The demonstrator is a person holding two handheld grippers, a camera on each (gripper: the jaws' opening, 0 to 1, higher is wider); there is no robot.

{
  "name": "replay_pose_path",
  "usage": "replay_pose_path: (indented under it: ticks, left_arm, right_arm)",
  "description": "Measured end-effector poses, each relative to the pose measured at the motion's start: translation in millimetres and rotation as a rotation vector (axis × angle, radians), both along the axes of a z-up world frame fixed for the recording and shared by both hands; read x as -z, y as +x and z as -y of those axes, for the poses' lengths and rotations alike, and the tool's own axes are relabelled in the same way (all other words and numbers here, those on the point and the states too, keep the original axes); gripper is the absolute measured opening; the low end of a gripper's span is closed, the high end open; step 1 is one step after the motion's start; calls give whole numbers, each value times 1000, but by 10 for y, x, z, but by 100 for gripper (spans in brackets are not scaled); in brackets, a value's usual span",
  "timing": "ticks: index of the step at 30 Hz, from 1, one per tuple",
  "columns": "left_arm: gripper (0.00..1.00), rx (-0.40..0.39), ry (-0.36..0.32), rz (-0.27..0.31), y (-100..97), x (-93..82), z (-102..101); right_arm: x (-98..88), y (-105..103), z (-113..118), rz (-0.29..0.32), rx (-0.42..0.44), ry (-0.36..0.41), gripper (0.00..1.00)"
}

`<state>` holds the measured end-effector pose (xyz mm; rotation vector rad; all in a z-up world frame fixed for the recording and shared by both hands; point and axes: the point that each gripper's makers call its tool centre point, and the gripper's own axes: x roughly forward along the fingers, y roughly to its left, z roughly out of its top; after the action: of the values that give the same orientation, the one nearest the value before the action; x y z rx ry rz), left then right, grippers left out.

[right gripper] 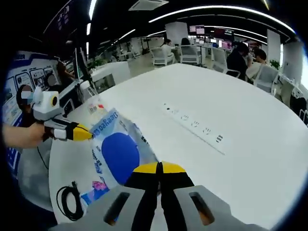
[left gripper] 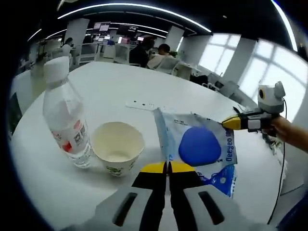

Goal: Arrange the tabletop items into an orderly group along one side of the table until the central work area is clear of visible clutter.

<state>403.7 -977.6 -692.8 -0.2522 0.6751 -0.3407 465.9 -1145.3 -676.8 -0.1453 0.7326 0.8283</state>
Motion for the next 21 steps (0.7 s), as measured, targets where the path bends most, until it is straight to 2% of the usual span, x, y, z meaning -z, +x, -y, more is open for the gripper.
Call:
replay_pose_path:
  ticks: [2,9,16,21]
  left_arm:
    - [0,-46,6,0,25,34,-55]
    - [0,-62,48,-41,0,236,-114]
    - [0,-82,53,-81,31,396,-135]
    - [0,-93,42,-93,37,444,-125]
  right_arm:
    - [100,79,-45,-10,-14,-1,0]
    - [378,186,-169,-41,-70,-33,0]
    - [538,208,-149,-53,-82,-61,0]
    - [676,214,-93,-61,-82,-79,0]
